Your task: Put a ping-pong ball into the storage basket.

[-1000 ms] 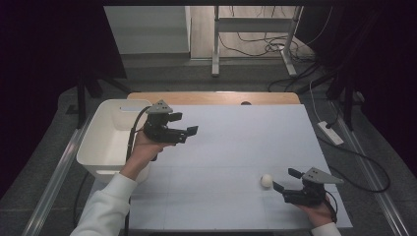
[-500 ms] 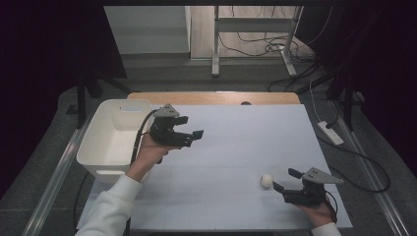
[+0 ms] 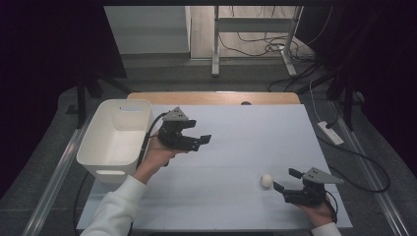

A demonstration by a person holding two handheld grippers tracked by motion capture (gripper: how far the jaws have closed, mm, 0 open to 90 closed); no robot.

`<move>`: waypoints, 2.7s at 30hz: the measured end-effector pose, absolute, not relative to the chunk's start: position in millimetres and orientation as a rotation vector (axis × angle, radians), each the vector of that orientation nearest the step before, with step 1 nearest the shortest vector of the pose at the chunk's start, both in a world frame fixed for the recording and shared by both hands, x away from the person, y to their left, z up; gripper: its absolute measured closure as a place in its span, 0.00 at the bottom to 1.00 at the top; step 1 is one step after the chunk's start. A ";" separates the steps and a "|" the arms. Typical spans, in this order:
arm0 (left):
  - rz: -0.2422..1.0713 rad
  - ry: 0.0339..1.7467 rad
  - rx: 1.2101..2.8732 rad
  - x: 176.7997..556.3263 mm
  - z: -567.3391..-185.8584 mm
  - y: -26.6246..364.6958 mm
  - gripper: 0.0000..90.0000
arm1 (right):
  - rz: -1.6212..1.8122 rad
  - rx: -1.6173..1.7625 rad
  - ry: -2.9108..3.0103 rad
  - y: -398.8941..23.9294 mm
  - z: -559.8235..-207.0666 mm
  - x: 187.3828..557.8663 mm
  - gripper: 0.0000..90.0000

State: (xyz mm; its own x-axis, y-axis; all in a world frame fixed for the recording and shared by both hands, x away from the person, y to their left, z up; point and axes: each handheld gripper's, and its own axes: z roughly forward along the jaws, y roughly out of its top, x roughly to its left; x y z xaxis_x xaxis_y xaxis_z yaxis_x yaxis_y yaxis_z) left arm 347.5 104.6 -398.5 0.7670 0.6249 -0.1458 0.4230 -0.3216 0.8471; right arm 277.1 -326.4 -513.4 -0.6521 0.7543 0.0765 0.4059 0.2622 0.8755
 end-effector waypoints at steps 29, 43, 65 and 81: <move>0.192 0.704 2.018 337.2 -416.9 67.3 0.22 | 1.341 1.067 2.176 -327.2 -513.6 277.0 0.18; 0.175 0.682 2.044 333.8 -426.0 54.4 0.21 | 1.340 1.064 2.177 -326.9 -513.8 277.0 0.18; 0.133 0.655 2.068 332.5 -438.7 36.7 0.21 | 1.342 1.067 2.176 -327.3 -513.4 276.9 0.18; 0.106 0.639 2.086 332.8 -446.6 21.3 0.21 | 1.348 1.066 2.171 -327.7 -513.1 276.6 0.18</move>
State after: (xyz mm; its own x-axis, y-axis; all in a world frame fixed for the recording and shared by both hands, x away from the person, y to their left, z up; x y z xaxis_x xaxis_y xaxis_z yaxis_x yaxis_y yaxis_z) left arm 332.8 21.3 -446.6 0.8616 0.4796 -0.1663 0.4004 -0.4406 0.8035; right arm 276.6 -327.7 -513.1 -0.6449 0.7604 0.0767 0.4060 0.2558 0.8774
